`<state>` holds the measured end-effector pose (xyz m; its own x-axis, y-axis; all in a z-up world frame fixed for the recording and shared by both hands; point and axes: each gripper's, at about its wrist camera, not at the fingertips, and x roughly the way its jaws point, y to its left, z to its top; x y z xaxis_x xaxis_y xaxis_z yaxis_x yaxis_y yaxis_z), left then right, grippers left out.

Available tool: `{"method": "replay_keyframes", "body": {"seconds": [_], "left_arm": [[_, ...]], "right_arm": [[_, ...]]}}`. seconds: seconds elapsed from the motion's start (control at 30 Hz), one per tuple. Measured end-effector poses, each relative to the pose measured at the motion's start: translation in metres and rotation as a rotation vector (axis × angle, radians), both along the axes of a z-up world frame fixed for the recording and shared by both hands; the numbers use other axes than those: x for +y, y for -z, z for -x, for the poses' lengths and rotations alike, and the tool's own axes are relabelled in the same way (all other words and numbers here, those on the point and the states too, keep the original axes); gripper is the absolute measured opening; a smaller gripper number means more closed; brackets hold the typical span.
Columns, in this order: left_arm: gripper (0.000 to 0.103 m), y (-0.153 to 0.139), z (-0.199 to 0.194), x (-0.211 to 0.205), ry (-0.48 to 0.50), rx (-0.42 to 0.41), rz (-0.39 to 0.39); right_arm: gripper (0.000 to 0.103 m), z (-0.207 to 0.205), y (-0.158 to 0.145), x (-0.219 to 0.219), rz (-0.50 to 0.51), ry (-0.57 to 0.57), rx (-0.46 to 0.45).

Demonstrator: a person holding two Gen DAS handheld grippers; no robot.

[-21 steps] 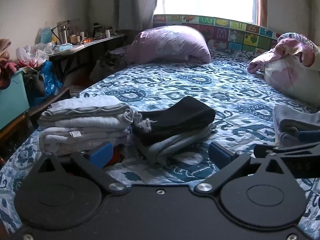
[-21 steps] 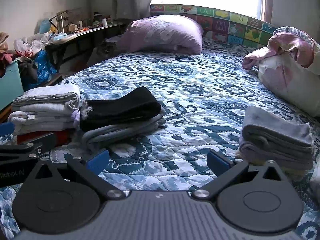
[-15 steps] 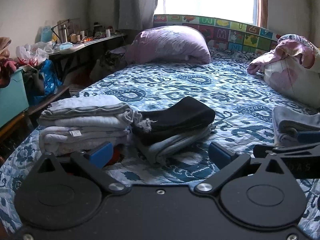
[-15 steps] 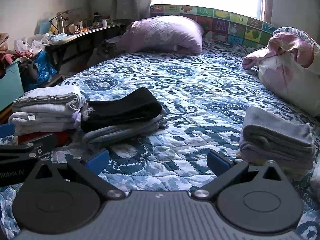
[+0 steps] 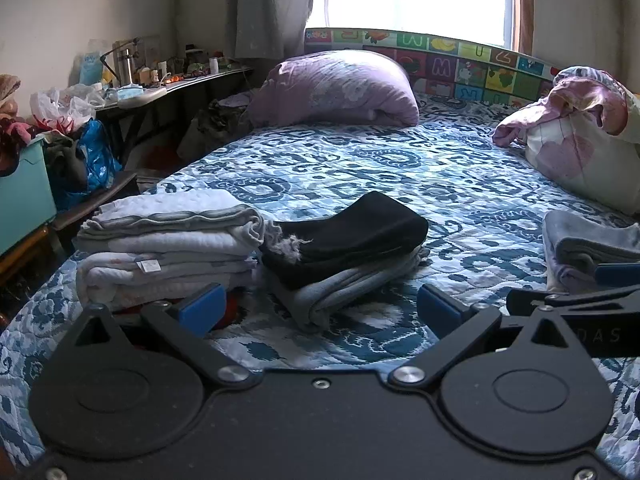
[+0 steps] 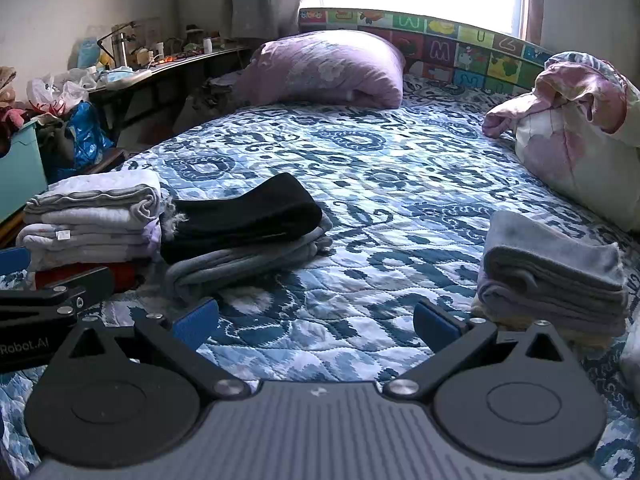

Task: Fold clothes

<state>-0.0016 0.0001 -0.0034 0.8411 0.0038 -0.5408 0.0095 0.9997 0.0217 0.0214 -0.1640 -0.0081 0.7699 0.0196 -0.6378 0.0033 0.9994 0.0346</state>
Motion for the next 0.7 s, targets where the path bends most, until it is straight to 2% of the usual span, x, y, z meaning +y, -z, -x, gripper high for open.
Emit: {"method": "replay_keyframes", "body": {"seconds": [0.13,0.7], "left_arm": [[0.103,0.0001,0.0007,-0.0004,0.000,-0.001,-0.002],[0.103,0.0016,-0.0064,0.0016,0.005,0.007,0.001]], "right_arm": [[0.103,0.0091,0.0024,-0.0035,-0.001,0.001,-0.004],[0.103,0.0036,0.0062,-0.0038,-0.004,0.004,0.004]]}}
